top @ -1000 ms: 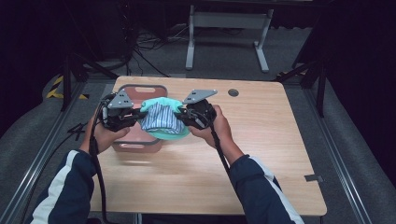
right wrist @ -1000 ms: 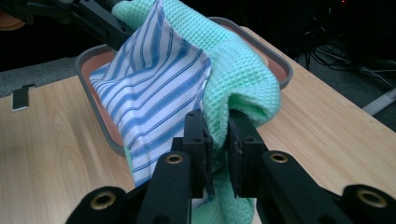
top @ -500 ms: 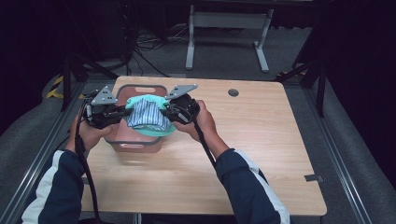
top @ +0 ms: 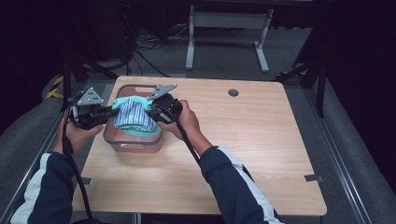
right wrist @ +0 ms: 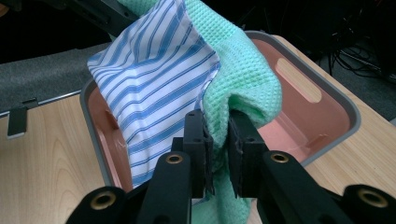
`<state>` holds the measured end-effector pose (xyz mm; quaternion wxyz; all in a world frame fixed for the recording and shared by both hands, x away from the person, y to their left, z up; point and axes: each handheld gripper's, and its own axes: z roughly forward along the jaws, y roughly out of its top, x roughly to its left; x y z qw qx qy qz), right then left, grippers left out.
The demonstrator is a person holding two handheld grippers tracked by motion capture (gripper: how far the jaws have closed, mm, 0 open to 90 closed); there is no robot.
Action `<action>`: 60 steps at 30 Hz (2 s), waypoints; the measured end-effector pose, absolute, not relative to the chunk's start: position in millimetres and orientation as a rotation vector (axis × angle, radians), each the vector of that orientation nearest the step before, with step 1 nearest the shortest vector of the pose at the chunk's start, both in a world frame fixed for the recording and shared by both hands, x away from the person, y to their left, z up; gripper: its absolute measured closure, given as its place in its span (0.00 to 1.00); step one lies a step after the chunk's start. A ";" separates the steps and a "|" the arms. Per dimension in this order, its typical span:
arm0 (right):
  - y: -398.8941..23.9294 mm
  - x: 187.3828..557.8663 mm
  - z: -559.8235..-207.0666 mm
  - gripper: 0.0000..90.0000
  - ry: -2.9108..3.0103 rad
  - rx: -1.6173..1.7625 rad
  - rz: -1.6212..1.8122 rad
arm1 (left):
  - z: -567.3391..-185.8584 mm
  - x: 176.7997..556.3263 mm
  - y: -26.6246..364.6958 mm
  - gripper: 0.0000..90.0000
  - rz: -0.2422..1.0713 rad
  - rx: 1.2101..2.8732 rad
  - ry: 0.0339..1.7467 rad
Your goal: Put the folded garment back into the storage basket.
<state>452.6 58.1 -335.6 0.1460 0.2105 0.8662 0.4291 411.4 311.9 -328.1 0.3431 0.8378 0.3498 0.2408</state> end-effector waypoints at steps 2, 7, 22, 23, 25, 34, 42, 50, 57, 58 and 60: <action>62.3 455.1 -340.2 0.88 2.503 0.610 1.228 | -331.7 412.6 312.6 0.91 0.628 2.180 0.909; 69.2 460.1 -350.3 0.88 2.514 0.618 1.204 | -340.2 415.4 313.9 0.91 0.623 2.192 0.929; 76.9 467.7 -374.0 0.86 2.555 0.664 1.158 | -360.2 421.6 306.3 0.90 0.654 2.233 0.966; 77.5 467.8 -376.2 0.86 2.561 0.664 1.159 | -361.4 422.1 306.0 0.90 0.643 2.243 0.965; 78.4 468.3 -379.6 0.86 2.568 0.664 1.148 | -363.8 422.6 305.4 0.90 0.654 2.253 0.971; 76.2 470.9 -386.2 0.82 2.586 0.683 1.131 | -368.1 423.1 304.1 0.83 0.664 2.245 0.997; 70.5 471.0 -383.4 0.78 2.562 0.697 1.136 | -364.7 420.5 302.3 0.74 0.677 2.217 0.994; 65.9 470.7 -383.1 0.76 2.553 0.698 1.137 | -361.1 416.8 297.0 0.70 0.692 2.211 0.977; 56.1 469.6 -375.7 0.73 2.529 0.700 1.109 | -356.9 413.2 293.2 0.66 0.714 2.183 1.003; 53.7 469.2 -374.3 0.72 2.526 0.706 1.109 | -356.1 412.5 291.9 0.65 0.720 2.178 0.995; 47.7 468.5 -371.5 0.68 2.516 0.708 1.107 | -355.2 410.2 289.1 0.62 0.719 2.170 0.993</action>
